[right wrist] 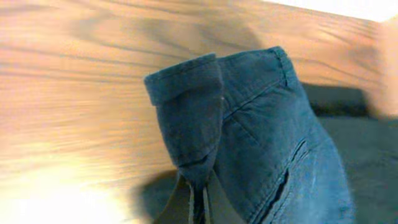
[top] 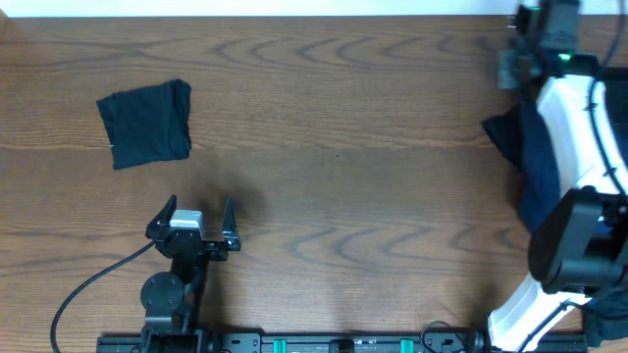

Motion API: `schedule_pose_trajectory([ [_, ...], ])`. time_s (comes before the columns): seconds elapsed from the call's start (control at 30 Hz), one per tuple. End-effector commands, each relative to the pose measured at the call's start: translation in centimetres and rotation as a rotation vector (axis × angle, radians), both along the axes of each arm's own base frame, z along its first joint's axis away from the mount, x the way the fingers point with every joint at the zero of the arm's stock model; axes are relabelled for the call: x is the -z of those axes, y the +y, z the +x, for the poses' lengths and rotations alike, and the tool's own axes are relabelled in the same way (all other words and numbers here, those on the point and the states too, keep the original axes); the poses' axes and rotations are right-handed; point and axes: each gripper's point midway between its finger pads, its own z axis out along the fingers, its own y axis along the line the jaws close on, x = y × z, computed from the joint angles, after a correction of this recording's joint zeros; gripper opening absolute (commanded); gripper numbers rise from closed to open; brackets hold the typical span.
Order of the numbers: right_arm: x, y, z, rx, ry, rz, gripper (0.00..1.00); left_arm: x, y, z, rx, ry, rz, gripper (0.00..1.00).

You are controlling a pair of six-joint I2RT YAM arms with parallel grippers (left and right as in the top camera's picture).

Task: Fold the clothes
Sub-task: 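Grasp the navy shorts' waistband with the right gripper and lift, then drag the navy shorts leftward and lay them flat mid-table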

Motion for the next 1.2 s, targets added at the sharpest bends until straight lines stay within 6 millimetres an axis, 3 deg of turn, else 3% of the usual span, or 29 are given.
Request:
schedule_pose_trajectory([
  [0.0, -0.4, 8.9, -0.3, -0.114, 0.004, 0.215, 0.01, 1.5, -0.4, -0.1, 0.021, 0.043, 0.009, 0.98],
  [0.17, 1.6, 20.7, -2.9, -0.28, 0.111, 0.422, 0.01, 1.5, -0.4, -0.1, 0.021, 0.043, 0.01, 0.98],
  [0.33, 4.8, 30.8, -6.5, -0.408, 0.219, 0.466, 0.01, 1.5, -0.4, -0.1, 0.021, 0.043, 0.009, 0.98],
  [0.5, 8.8, 39.3, -10.7, -0.582, 0.285, 0.44, 0.01, 1.5, -0.4, -0.1, 0.021, 0.043, 0.009, 0.98],
  [0.6, 10.4, 43.4, -13.5, -0.674, 0.309, 0.426, 0.02, 1.5, -0.4, -0.1, 0.021, 0.043, 0.009, 0.98],
  [0.73, 10.4, 46.9, -16.2, -0.773, 0.3, 0.419, 0.02, 1.5, -0.4, -0.1, 0.021, 0.043, 0.009, 0.98],
  [0.83, 10.2, 48.3, -17.5, -0.81, 0.293, 0.422, 0.03, 1.5, -0.4, -0.1, 0.021, 0.043, 0.009, 0.98],
  [1.0, 10.4, 48.6, -18.2, -0.82, 0.308, 0.413, 0.14, 1.5, -0.4, -0.1, 0.021, 0.043, 0.009, 0.98],
  [1.1, 9.8, 48.3, -17.4, -0.834, 0.283, 0.408, 0.24, 1.5, -0.4, -0.1, 0.021, 0.043, 0.009, 0.98],
  [1.17, 8.2, 47.7, -16.2, -0.829, 0.248, 0.421, 0.32, 1.5, -0.4, -0.1, 0.021, 0.043, 0.009, 0.98],
])
